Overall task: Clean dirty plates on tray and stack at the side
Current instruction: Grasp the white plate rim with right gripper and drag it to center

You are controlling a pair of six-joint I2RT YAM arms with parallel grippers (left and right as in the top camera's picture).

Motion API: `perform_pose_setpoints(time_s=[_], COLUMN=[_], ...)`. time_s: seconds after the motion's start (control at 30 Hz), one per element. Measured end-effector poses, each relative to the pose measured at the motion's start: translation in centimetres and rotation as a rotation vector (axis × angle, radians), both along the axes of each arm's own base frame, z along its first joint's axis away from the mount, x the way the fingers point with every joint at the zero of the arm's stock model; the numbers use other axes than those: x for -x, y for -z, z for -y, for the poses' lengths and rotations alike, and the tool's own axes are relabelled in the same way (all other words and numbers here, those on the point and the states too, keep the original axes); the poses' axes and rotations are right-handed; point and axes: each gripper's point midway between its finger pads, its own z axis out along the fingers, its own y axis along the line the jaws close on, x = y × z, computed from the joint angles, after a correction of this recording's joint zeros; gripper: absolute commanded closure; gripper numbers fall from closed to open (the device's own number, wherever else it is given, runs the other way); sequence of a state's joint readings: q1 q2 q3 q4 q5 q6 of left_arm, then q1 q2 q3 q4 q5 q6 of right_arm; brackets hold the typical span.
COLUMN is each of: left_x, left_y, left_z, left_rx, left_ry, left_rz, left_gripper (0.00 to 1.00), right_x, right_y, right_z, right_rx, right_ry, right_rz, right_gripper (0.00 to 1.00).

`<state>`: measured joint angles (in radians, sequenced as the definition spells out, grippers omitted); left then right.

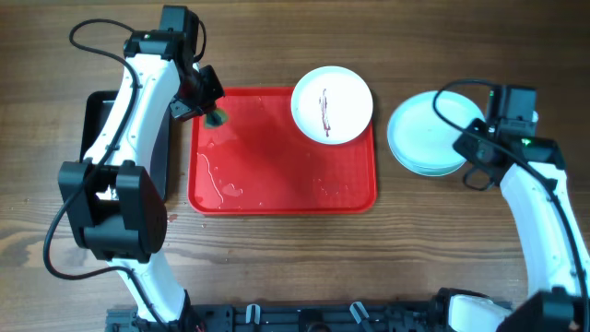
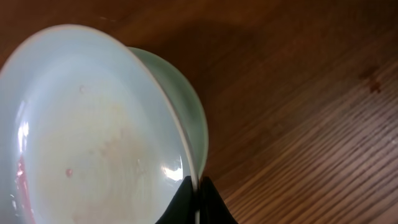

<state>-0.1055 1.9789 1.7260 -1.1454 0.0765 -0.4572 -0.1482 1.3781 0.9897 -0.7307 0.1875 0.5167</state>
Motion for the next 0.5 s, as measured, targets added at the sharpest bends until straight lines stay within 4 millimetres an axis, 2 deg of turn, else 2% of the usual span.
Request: perform_pose_setpoints(time_s=[0.03, 0.1, 0.17, 0.27, 0.4, 0.47, 0.5], left_x=[0.0, 0.0, 0.0, 0.0, 0.0, 0.0, 0.0], left_y=[0.0, 0.0, 0.0, 0.0, 0.0, 0.0, 0.0], left_z=[0.0, 0.0, 0.0, 0.0, 0.0, 0.0, 0.0], left_rx=[0.000, 0.000, 0.000, 0.000, 0.000, 0.000, 0.000], left_ry=[0.000, 0.000, 0.000, 0.000, 0.000, 0.000, 0.000], left_rz=[0.000, 0.000, 0.000, 0.000, 0.000, 0.000, 0.000], left_gripper=[0.96, 0.96, 0.96, 0.96, 0.96, 0.96, 0.96], right_x=[0.0, -1.2, -1.7, -1.7, -1.6, -1.7, -2.5], right_y=[1.9, 3.3, 4.5, 6.4, 6.9, 6.3, 5.5], right_z=[1.2, 1.6, 1.4, 0.7, -0.7, -1.7, -2.3], right_rx=[-0.005, -0.009, -0.020, -0.053, -0.114, -0.157, -0.176], right_ry=[0.034, 0.039, 0.013, -0.021, -0.111, -0.156, -0.187], right_rz=[-0.029, -0.029, -0.047, -0.096, -0.120, -0.127, -0.104], right_gripper=[0.95, 0.87, 0.62, 0.44, 0.42, 0.42, 0.38])
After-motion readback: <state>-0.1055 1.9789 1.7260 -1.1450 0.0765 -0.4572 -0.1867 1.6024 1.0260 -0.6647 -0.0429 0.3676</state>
